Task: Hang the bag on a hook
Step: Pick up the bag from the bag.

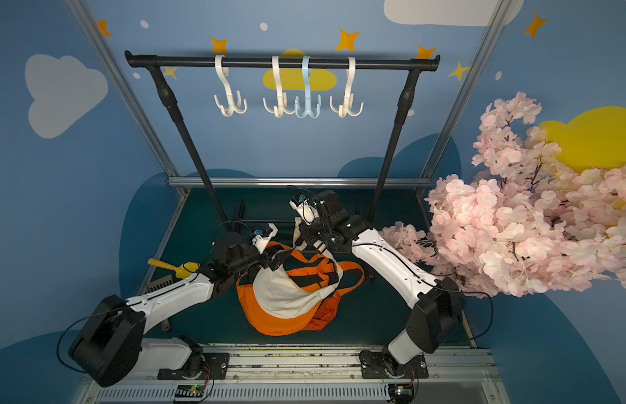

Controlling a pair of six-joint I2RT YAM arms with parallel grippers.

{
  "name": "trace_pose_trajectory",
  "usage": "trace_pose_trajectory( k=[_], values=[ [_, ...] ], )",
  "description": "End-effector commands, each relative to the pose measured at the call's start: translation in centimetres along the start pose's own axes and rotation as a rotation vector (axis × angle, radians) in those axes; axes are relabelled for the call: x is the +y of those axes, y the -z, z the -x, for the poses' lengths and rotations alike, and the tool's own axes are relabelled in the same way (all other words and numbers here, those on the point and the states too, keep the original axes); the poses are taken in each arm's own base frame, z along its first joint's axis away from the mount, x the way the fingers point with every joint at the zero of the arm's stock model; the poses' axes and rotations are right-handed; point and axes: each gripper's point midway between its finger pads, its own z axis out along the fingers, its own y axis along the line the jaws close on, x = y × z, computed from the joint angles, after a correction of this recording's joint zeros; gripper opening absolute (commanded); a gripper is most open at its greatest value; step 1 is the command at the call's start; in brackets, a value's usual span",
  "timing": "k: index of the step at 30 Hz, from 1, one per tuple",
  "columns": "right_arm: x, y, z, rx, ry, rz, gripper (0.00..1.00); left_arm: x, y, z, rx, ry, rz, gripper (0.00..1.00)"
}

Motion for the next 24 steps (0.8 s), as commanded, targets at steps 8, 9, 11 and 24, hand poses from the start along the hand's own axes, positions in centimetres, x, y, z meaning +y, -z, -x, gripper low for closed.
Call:
trace_pose_trajectory(
  k=[8,9,11,24],
  values=[
    [2.0,3.6,2.5,-0.115,0.029,0.094,0.0,-1.0,-6.8,1.6,-0.125,-0.145,-0.095,1.0],
    [2.1,3.9,2.5,-0.119,0.027,0.098,0.0,-0.9,-7.5,1.3,-0.132,-0.144,-0.084,0.99],
    [2.3,4.2,2.5,-0.125,0.02,0.106,0.0,-0.5,-8.8,1.3,-0.17,-0.138,-0.055,0.99],
    [0.5,5.0,0.0,-0.127,-0.112,0.077,0.0,7.0,-6.1,4.9,-0.211,-0.127,0.411,0.12]
  ],
)
